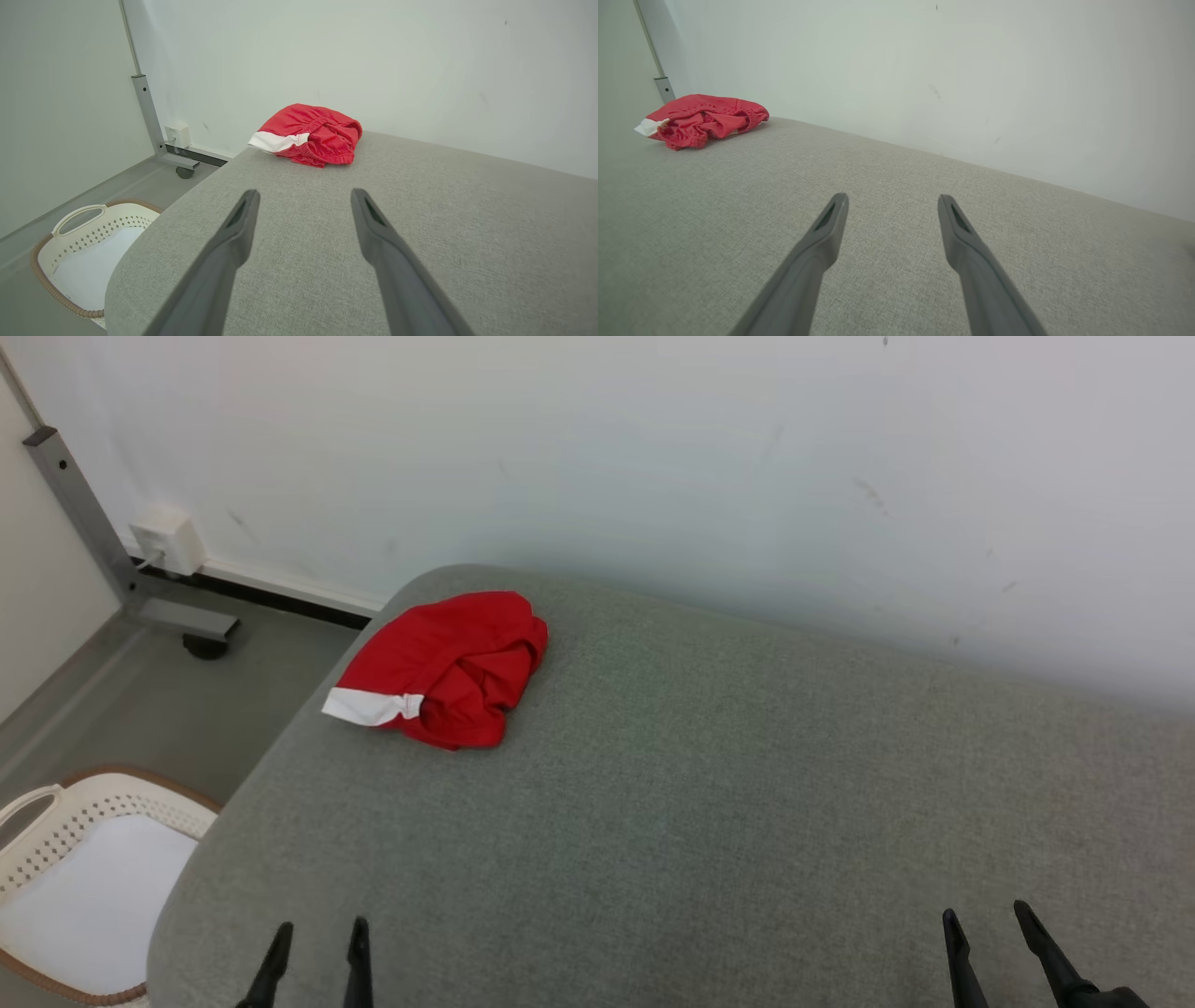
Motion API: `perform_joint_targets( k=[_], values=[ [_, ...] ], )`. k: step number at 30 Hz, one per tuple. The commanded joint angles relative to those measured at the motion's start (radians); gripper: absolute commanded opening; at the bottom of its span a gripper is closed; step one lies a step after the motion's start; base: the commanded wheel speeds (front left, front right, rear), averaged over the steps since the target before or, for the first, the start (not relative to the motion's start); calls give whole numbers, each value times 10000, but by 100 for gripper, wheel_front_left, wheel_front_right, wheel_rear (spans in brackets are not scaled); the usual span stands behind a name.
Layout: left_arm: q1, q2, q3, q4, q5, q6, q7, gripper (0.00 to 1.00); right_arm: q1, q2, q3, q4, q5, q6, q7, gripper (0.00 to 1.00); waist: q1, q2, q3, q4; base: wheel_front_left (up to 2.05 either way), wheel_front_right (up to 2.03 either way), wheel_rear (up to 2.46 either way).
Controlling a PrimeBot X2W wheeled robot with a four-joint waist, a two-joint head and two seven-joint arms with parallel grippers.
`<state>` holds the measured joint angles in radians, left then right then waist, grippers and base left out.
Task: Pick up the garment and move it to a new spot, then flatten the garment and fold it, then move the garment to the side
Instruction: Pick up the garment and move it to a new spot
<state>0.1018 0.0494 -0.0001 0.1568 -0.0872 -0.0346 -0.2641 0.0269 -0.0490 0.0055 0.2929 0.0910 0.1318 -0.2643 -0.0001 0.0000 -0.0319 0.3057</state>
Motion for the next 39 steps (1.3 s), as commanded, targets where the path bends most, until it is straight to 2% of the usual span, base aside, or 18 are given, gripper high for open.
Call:
perform_joint_targets(
  k=[1, 5, 9, 13, 17, 21, 27, 31, 32, 33, 39],
  values=[
    [-185, 32, 79, -64, -86, -22, 0, 100, -111, -36, -2, -27, -41, -21, 5, 100, 1, 0, 262, 43, 0, 0, 0],
    [-1018, 217, 365, -44, -183, -204, 0, 100, -462, -36, -167, -205, -367, -21, 5, 100, 1, 0, 1089, -54, 0, 0, 0],
    [-2505, 566, 563, 648, -384, -478, 0, 100, -938, -192, -497, -461, -849, -21, 5, 100, 1, 0, 2199, -184, 0, 0, 0],
    [-4622, 1118, 338, 1944, -815, -791, 550, 100, -1494, -656, -754, -858, -1063, -21, 73, 100, 1, 0, 3329, -265, 0, 0, 0],
    [-6786, 1548, 298, 3186, -1083, -860, 1378, 100, -2034, -1203, -975, -1596, -1174, -21, 374, 100, 1, 0, 4406, -333, 0, 0, 0],
    [-8646, 1730, 180, 4725, -1284, -879, 2067, 100, -2371, -1688, -998, -2542, -1153, -21, 841, 100, 1, 0, 5275, -452, 0, 0, 0],
    [-10365, 1830, 41, 6821, -1557, -923, 2539, 100, -2308, -2231, -1011, -4008, -950, -21, 1596, 100, 1, 0, 6220, -696, 0, 0, 0],
    [-10913, 1853, -217, 8046, -1530, -937, 2690, 100, -2160, -2312, -1064, -4554, -806, -21, 1894, 100, 1, 0, 6444, -830, 0, 0, 0],
    [-10972, 1875, -290, 8311, -1480, -939, 2707, 24, -2120, -2283, -1075, -4627, -779, -21, 1953, 100, 1, 0, 6449, -861, 0, 0, 0],
    [-11031, 1873, -344, 8571, -1455, -942, 2688, 0, -2088, -2239, -1072, -4685, -757, -21, 1966, 100, 1, 0, 6431, -888, 0, 0, 0],
    [-11493, 1763, -344, 9020, -1880, -958, 2118, 0, -2009, -1849, -1063, -4542, -732, -21, 1716, 100, 1, 0, 5849, -972, 0, 0, 0]
  ],
)
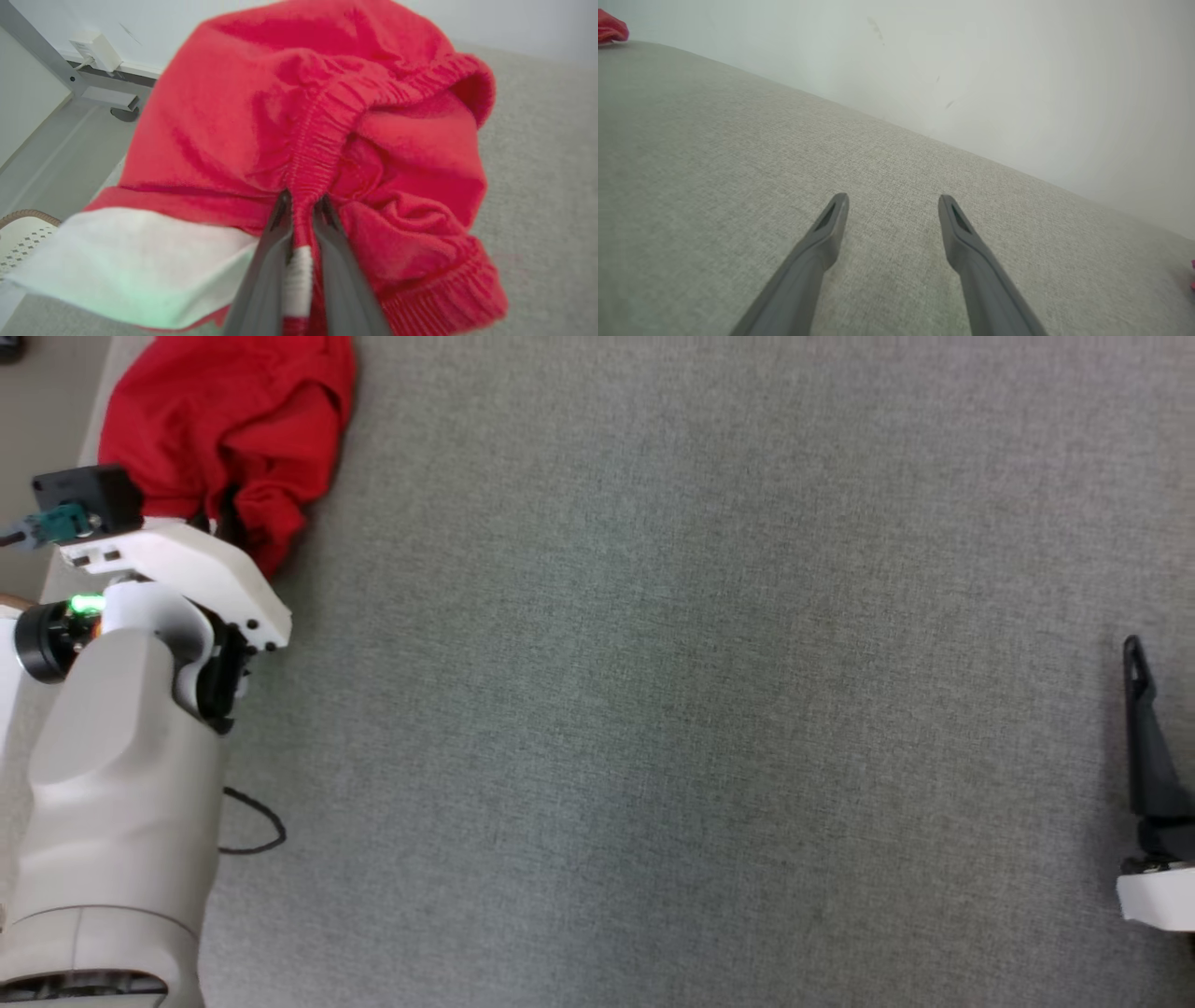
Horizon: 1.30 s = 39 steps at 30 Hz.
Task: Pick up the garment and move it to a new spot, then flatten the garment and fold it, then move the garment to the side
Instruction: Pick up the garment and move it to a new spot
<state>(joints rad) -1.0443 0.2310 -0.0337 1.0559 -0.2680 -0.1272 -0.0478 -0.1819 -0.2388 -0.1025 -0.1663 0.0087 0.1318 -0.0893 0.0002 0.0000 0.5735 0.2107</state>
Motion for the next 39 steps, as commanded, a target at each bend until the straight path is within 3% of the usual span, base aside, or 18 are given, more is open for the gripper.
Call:
perform_joint_targets(
  k=[1, 9, 21, 26, 32, 39],
  values=[
    [-97, -103, -46, -55, -141, -37, -201, 0, 116, 123, 40, 184, 99, -21, -136, 100, -2, 0, -396, -32, 0, 0, 0],
    [586, -480, -2030, -2283, -1415, -34, -39, 0, 296, 954, 266, 1450, 172, -21, -942, 100, -2, 0, -2071, -376, 0, 0, 0],
    [3623, -777, -5112, -9178, -4942, -37, 2887, 0, 585, 1727, 456, 2798, 453, -21, -1638, 100, -2, 0, -3284, -1757, 0, 0, 0],
    [4593, -859, -5835, -10598, -5462, 42, 3719, 0, 590, 1832, 486, 3017, 570, -21, -1724, 100, -2, 0, -3304, -2466, 0, 0, 0],
    [5196, -595, -6165, -10301, -5276, 474, 4106, 0, 660, 1881, 306, 3103, 743, -21, -1760, 100, -2, 0, -3133, -3331, 0, 0, 0],
    [4508, 8, -6063, -7227, -3573, 914, 2607, 0, 543, 1880, 453, 3061, 1047, -21, -1758, 100, -2, 0, -3019, -3973, 0, 0, 0]
  ],
)
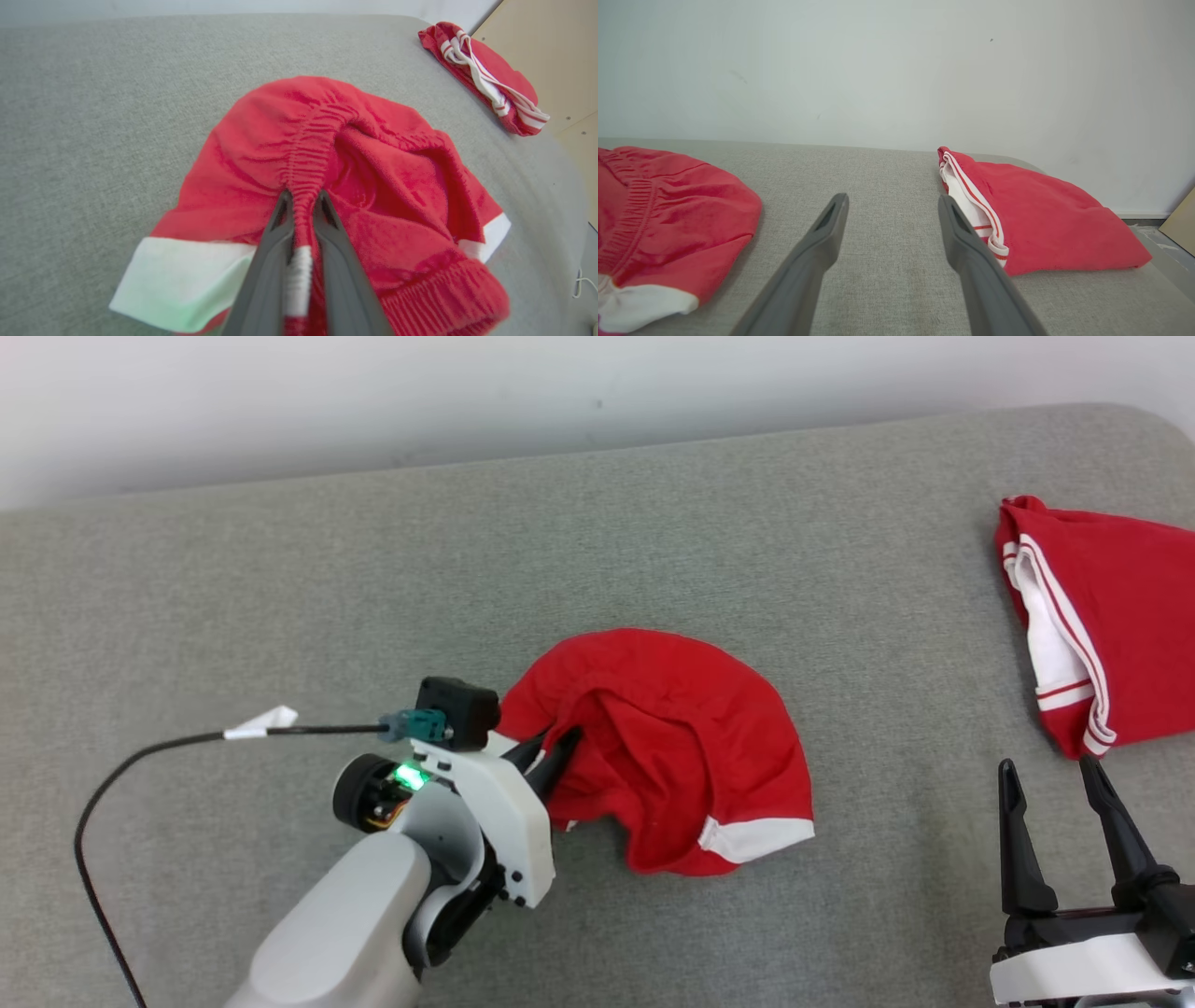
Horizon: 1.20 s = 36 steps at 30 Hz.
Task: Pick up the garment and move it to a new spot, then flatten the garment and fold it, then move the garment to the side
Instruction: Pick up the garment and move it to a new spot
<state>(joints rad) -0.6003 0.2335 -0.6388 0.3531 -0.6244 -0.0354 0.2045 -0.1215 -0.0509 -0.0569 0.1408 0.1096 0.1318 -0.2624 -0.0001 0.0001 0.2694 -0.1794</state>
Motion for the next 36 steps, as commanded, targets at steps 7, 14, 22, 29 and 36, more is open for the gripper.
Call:
perform_joint_targets(
  k=[7, 14, 22, 29, 36],
  values=[
    [-397, -139, -342, 1922, 1075, 29, -1904, 100, 102, -6, -145, 56, -92, -21, -28, 100, 1, -1, -240, -85, 0, 0, 0],
    [119, -74, -87, 2278, 1930, 1202, -4394, 100, 347, -10, -434, -14, -372, -21, -29, 100, 1, -1, -1021, 230, 0, 0, 0],
    [2452, 218, 1474, -225, 2672, 2506, -4684, 100, 600, -3, -1006, -169, -991, -21, -30, 100, 1, -1, -1778, 668, 0, 0, 0],
    [5013, 1, 2907, -2094, 3704, 2752, -4683, 100, 979, -7, -908, 81, -1098, -21, -30, 100, 1, -1, -2345, 1057, 0, 0, 0],
    [6741, -543, 4063, -2651, 4275, 2364, -4684, 100, 1559, -9, -793, 318, -801, -21, -30, 100, 1, -1, -2707, 1423, 0, 0, 0]
  ],
)
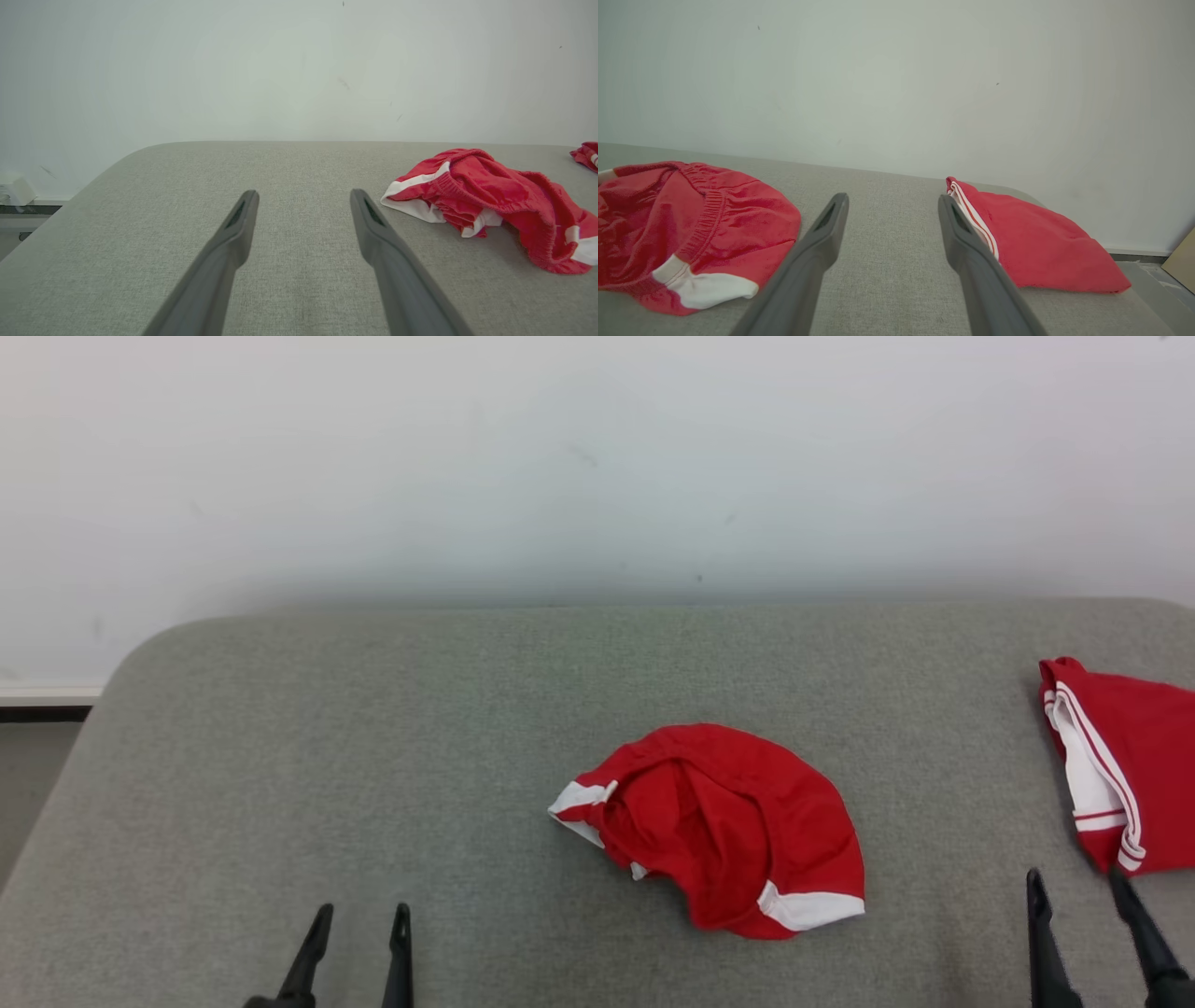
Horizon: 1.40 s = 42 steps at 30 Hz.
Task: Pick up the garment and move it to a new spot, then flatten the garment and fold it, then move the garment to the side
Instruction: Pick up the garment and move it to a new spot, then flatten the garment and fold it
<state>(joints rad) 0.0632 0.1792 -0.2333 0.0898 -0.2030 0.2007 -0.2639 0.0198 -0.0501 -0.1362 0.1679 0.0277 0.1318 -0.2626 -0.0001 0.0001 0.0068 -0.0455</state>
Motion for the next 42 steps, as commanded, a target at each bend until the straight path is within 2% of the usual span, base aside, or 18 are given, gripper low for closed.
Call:
perform_joint_targets(
  k=[1, 8, 15, 27, 31, 35, 42],
  values=[
    [214, -75, 131, -78, 163, -69, 0, 100, 248, -12, 63, 101, 47, -21, -27, 100, 1, -1, -135, 135, 0, 0, 0],
    [572, -534, 670, -130, 710, -633, -1, 100, 515, -20, -5, 251, 287, -21, -29, 100, 1, -1, -219, 378, 0, 0, 0],
    [462, -747, 1029, -8, 1048, -1141, -1, 100, 281, -21, 159, 200, 385, -21, -29, 100, 1, -1, -186, 438, 0, 0, 0],
    [270, -993, 1451, -106, 1338, -1562, -1, 100, 174, -23, 407, 305, 427, -21, -29, 100, 1, -1, -90, 92, 0, 0, 0],
    [-298, -1077, 953, -461, 1659, -1881, -1, 100, -77, -21, 488, 222, 399, -21, -29, 100, 1, -1, 45, -405, 0, 0, 0],
    [-1205, -1149, 115, -218, 1790, -2355, -1, 100, -333, -24, 648, 160, 429, -21, -27, 100, 1, -1, 247, -1063, 0, 0, 0],
    [-3085, -1256, -1772, 1576, 1990, -2898, -1, 100, -773, -19, 825, 59, 619, -21, -27, 100, 1, -1, 775, -2238, 0, 0, 0]
  ],
)
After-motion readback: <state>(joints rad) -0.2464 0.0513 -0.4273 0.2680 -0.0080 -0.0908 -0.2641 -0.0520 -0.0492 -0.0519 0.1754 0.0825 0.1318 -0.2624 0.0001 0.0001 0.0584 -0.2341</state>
